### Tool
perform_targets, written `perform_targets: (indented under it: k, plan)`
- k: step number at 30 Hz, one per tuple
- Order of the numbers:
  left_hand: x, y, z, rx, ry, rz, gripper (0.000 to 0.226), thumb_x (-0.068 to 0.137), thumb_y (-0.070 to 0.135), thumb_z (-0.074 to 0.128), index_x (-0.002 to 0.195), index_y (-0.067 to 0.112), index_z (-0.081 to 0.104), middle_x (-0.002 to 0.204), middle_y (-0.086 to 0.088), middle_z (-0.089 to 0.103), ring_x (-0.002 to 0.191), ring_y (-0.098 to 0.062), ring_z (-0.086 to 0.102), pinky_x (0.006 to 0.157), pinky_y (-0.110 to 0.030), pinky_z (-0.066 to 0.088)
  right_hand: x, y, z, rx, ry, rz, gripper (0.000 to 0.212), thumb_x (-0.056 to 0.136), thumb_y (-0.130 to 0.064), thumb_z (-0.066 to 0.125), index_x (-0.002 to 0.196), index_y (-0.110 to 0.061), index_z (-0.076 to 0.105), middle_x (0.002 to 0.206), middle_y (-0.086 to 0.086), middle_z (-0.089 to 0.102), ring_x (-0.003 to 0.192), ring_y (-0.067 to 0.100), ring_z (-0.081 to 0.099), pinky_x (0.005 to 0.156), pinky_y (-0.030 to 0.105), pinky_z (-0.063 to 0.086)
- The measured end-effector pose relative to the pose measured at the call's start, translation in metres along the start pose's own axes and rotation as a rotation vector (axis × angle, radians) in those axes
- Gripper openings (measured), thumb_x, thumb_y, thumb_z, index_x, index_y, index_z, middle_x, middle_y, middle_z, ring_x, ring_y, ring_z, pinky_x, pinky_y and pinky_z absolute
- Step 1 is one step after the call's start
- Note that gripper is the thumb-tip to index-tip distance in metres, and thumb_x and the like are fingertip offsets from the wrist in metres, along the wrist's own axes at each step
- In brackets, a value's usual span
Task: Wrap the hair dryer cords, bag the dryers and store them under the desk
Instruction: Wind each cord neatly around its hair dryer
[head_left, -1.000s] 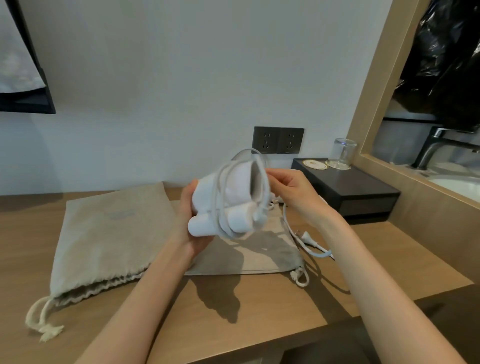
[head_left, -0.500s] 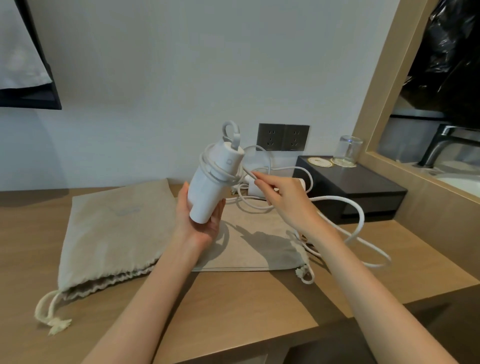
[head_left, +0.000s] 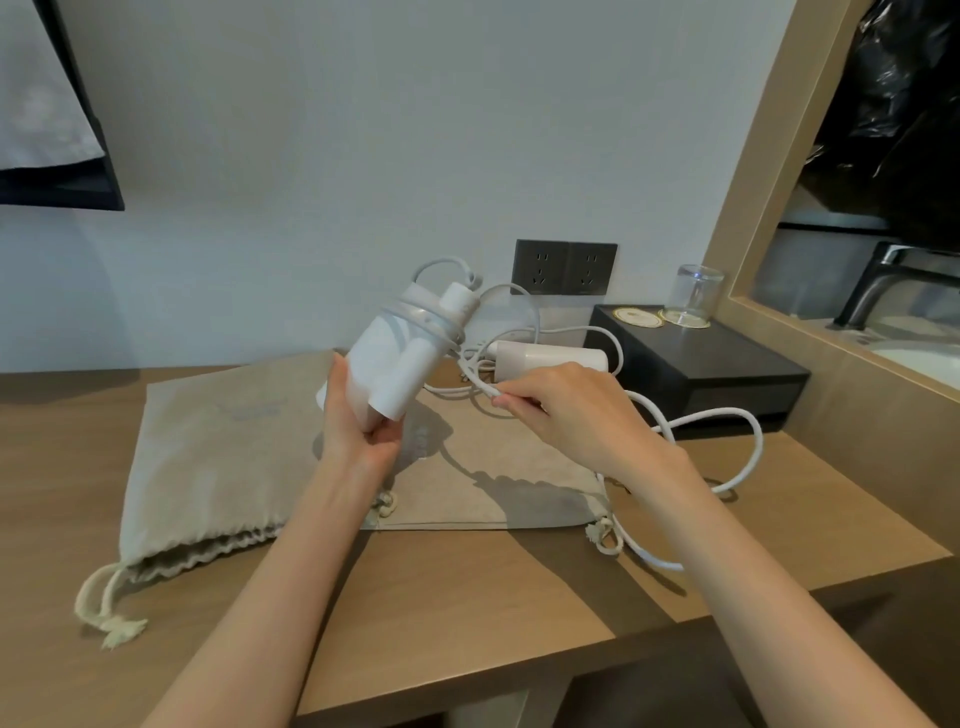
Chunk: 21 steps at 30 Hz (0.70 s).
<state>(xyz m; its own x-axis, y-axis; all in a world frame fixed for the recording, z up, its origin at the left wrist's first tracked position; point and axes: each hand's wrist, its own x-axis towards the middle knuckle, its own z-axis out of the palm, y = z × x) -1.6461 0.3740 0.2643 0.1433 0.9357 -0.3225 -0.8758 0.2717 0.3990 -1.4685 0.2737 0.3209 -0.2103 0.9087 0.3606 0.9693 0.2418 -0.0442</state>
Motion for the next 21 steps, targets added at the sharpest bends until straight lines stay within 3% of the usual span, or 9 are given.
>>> perform_targets:
  k: [2, 4, 6, 9, 12, 14, 17, 19, 21]
  plan:
    - [-0.001, -0.002, 0.001, 0.02, 0.002, 0.006, 0.045, 0.083, 0.045, 0.067, 0.117, 0.016, 0.06, 0.092, 0.0, 0.073, 0.095, -0.016, 0.068, 0.076, -0.033, 0.058, -0.002, -0.001, -0.001, -0.021, -0.004, -0.008, 0.033, 0.098, -0.042, 0.042, 0.082, -0.024, 0.064, 0.065, -0.006, 0.058, 0.062, 0.012, 0.052, 0.053, 0.031, 0.04]
    - [-0.003, -0.005, 0.002, 0.063, -0.005, 0.041, 0.041, 0.084, 0.043, 0.067, 0.113, 0.017, 0.058, 0.086, 0.0, 0.072, 0.086, -0.015, 0.068, 0.064, -0.029, 0.06, -0.004, -0.003, -0.002, -0.048, -0.004, -0.021, 0.033, 0.098, -0.042, 0.041, 0.083, -0.025, 0.065, 0.066, -0.007, 0.058, 0.062, 0.012, 0.053, 0.054, 0.032, 0.042]
    - [-0.004, -0.007, 0.001, 0.112, 0.007, 0.122, 0.048, 0.081, 0.041, 0.07, 0.12, 0.017, 0.053, 0.102, -0.002, 0.069, 0.086, -0.014, 0.068, 0.054, -0.026, 0.057, -0.006, -0.004, -0.004, -0.101, -0.006, -0.033, 0.034, 0.098, -0.043, 0.04, 0.083, -0.025, 0.064, 0.066, -0.008, 0.056, 0.061, 0.011, 0.051, 0.053, 0.032, 0.042]
    - [-0.003, -0.008, 0.001, 0.184, -0.018, 0.26, 0.067, 0.078, 0.041, 0.073, 0.133, 0.018, 0.044, 0.119, -0.001, 0.064, 0.098, -0.015, 0.066, 0.058, -0.026, 0.056, -0.01, -0.002, -0.008, -0.153, -0.009, -0.05, 0.033, 0.098, -0.044, 0.04, 0.079, -0.027, 0.061, 0.065, -0.009, 0.053, 0.059, 0.009, 0.045, 0.05, 0.028, 0.034]
    - [-0.005, -0.008, 0.002, 0.302, 0.012, 0.407, 0.061, 0.08, 0.037, 0.073, 0.131, 0.025, 0.041, 0.112, 0.008, 0.06, 0.095, -0.009, 0.063, 0.064, -0.027, 0.056, -0.013, 0.0, -0.014, -0.2, -0.002, -0.063, 0.032, 0.097, -0.045, 0.042, 0.071, -0.031, 0.052, 0.068, -0.008, 0.055, 0.059, 0.009, 0.044, 0.048, 0.025, 0.03]
    - [-0.006, -0.007, 0.0, 0.391, 0.009, 0.462, 0.061, 0.078, 0.039, 0.074, 0.13, 0.03, 0.042, 0.113, 0.009, 0.058, 0.097, -0.008, 0.062, 0.062, -0.023, 0.054, -0.012, 0.0, -0.015, -0.231, 0.031, -0.074, 0.031, 0.096, -0.047, 0.044, 0.072, -0.03, 0.054, 0.07, -0.009, 0.055, 0.063, 0.009, 0.045, 0.048, 0.022, 0.025]
    - [-0.005, -0.007, -0.003, 0.603, -0.041, 0.592, 0.068, 0.073, 0.041, 0.078, 0.13, 0.034, 0.042, 0.12, 0.006, 0.057, 0.101, -0.009, 0.062, 0.074, -0.026, 0.055, -0.009, 0.001, -0.014, -0.228, 0.034, -0.057, 0.03, 0.091, -0.053, 0.05, 0.078, -0.03, 0.063, 0.073, -0.01, 0.056, 0.065, 0.008, 0.046, 0.048, 0.02, 0.018]
    - [-0.007, -0.007, -0.002, 0.767, -0.071, 0.737, 0.06, 0.075, 0.035, 0.077, 0.126, 0.029, 0.045, 0.114, 0.005, 0.056, 0.088, -0.005, 0.061, 0.063, -0.019, 0.053, -0.008, 0.003, -0.014, -0.231, 0.029, -0.052, 0.032, 0.087, -0.057, 0.054, 0.085, -0.029, 0.069, 0.076, -0.01, 0.061, 0.069, 0.009, 0.052, 0.049, 0.019, 0.021]
    - [-0.01, -0.009, -0.002, 0.936, -0.123, 0.866, 0.052, 0.074, 0.035, 0.077, 0.116, 0.033, 0.047, 0.108, 0.006, 0.055, 0.087, -0.012, 0.059, 0.056, -0.026, 0.051, -0.007, 0.004, -0.02, -0.26, 0.056, -0.051, 0.034, 0.084, -0.06, 0.056, 0.089, -0.029, 0.07, 0.081, -0.009, 0.065, 0.076, 0.01, 0.058, 0.053, 0.019, 0.03]
